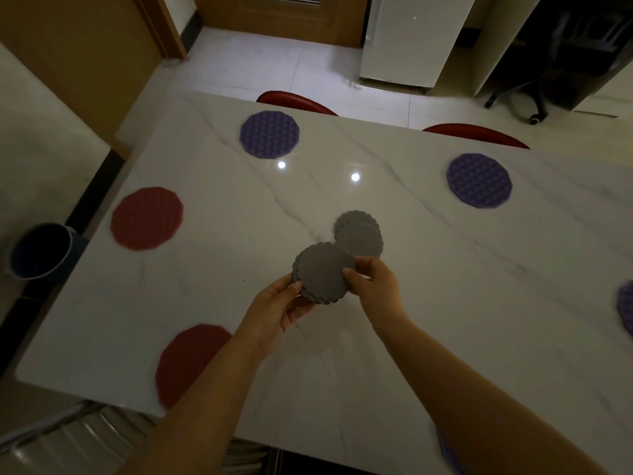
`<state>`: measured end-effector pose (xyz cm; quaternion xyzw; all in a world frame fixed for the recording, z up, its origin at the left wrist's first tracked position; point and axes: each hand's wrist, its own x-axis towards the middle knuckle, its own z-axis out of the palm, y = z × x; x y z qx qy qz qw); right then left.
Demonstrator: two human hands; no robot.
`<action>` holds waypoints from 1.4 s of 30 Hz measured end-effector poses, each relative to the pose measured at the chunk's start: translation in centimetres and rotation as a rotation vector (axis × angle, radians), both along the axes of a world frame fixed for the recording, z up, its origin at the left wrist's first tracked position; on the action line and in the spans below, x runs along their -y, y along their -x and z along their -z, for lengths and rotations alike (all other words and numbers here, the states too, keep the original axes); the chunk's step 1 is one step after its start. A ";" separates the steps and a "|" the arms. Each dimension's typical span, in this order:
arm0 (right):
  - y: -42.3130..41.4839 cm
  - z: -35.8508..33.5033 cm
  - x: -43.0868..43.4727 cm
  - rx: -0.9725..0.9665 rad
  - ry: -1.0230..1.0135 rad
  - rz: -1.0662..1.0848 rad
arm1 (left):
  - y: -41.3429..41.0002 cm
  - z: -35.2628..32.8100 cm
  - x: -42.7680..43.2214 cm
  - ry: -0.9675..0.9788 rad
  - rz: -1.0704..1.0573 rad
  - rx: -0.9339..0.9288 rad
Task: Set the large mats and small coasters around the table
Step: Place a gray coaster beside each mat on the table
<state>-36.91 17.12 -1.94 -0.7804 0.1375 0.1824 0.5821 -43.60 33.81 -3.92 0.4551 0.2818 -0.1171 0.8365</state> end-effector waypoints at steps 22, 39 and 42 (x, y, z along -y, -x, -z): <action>-2.5 1.6 0.7 0.112 0.349 -0.192 | -0.1 0.2 -0.4 -0.045 -0.047 0.015; -6.5 4.7 1.9 0.173 0.735 -0.263 | 0.8 0.8 -1.3 0.057 -0.124 -0.008; -6.6 4.4 1.5 0.137 0.698 -0.214 | 0.8 0.9 -1.1 0.037 -0.106 -0.009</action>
